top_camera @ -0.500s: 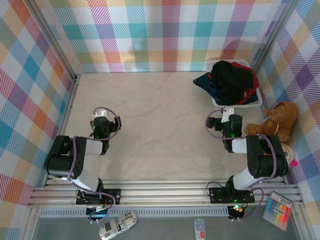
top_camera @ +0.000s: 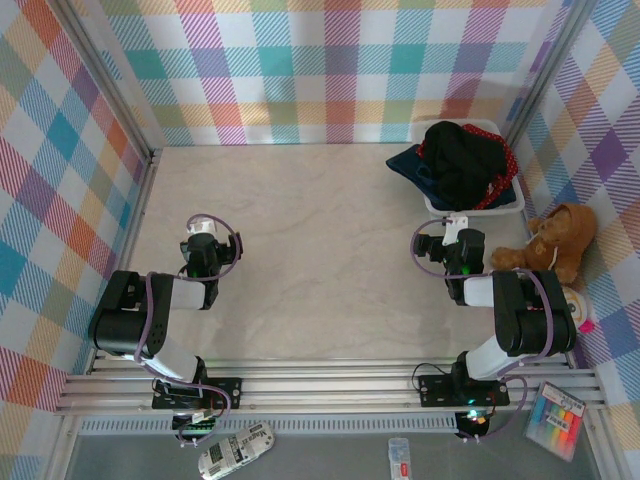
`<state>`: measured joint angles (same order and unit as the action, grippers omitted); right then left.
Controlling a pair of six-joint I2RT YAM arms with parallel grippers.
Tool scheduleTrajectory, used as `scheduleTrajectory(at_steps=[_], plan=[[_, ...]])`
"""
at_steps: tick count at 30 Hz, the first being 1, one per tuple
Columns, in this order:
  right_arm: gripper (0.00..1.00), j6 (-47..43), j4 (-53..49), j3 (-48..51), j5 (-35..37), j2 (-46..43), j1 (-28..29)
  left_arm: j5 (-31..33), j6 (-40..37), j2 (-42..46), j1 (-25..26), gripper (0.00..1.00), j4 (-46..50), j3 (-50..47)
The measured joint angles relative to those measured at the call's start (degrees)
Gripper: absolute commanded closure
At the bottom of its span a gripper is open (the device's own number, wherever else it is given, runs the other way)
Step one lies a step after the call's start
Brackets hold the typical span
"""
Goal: Fold and stack the skirts
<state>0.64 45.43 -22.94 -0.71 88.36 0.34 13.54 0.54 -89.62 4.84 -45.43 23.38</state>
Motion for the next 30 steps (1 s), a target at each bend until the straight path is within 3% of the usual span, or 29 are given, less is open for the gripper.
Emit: scheduleTrajectory(at_steps=[11,16,20,23,30], plan=[[0.01,-0.09,-0.83,-0.02,-0.5,-0.61,0.0,-0.04,-0.02,0.13,0.0,0.0,0.22,0.0],[0.01,0.26,-12.59,-1.92,-1.68,-12.35,0.0,-0.11,0.74,8.66,0.0,0.0,10.45,1.09],[0.01,3.41,-24.61,-10.08,-1.95,-22.34,0.0,1.62,6.4,20.83,0.0,0.0,19.74,3.54],[0.01,6.45,-31.19,-18.43,-0.5,-23.54,0.0,2.12,11.47,26.8,0.0,0.0,27.19,7.19],[0.01,9.62,-49.83,-43.8,9.86,-9.42,-0.76,4.59,23.21,30.73,0.0,0.0,45.27,18.4]])
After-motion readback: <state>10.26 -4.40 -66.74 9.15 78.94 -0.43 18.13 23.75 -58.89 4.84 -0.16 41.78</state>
